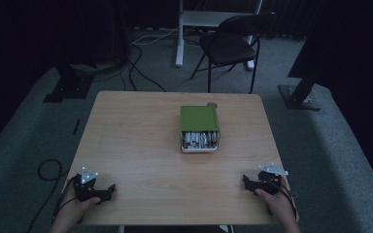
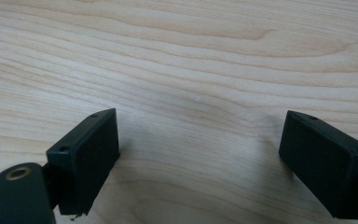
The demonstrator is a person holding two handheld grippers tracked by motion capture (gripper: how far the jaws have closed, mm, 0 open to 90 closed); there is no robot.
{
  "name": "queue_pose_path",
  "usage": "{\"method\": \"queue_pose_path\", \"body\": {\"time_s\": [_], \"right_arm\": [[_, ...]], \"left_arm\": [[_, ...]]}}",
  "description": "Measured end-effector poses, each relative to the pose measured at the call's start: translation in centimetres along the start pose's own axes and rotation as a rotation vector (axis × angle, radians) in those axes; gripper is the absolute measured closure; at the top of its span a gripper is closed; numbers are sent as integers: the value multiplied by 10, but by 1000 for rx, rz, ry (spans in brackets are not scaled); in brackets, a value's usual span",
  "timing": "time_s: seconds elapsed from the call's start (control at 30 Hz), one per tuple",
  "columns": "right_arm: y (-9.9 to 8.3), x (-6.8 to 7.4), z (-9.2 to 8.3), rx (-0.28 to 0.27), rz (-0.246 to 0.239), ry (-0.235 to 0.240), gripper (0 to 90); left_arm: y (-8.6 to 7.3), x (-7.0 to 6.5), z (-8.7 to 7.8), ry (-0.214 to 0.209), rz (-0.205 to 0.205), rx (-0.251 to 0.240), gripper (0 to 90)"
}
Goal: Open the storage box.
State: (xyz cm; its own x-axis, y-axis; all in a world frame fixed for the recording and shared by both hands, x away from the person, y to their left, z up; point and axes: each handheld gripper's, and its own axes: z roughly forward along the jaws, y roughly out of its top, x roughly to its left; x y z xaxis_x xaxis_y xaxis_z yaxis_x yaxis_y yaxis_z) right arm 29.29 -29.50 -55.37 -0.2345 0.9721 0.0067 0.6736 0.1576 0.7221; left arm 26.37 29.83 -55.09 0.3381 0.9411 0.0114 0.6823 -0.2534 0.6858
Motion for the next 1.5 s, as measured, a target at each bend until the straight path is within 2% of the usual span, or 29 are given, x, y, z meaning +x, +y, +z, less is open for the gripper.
{"method": "queue_pose_path", "body": {"time_s": [0.43, 0.73, 1.13, 1.23, 1.37, 1.5], "right_arm": [[10, 18, 3, -24, -77, -7, 118], [18, 33, 8, -49, -159, -31, 121], [26, 52, 12, -55, -214, -15, 121], [28, 62, 15, -54, -255, -11, 121], [30, 68, 17, -57, -270, -3, 121], [32, 79, 21, -60, -333, -17, 122]], "left_arm": [[0, 0, 0, 1, -3, -1, 7], [0, 0, 0, 1, -3, -1, 7], [0, 0, 0, 1, -3, -1, 7], [0, 0, 0, 1, -3, -1, 7], [0, 0, 0, 1, -3, -1, 7], [0, 0, 0, 1, -3, -1, 7]]}}
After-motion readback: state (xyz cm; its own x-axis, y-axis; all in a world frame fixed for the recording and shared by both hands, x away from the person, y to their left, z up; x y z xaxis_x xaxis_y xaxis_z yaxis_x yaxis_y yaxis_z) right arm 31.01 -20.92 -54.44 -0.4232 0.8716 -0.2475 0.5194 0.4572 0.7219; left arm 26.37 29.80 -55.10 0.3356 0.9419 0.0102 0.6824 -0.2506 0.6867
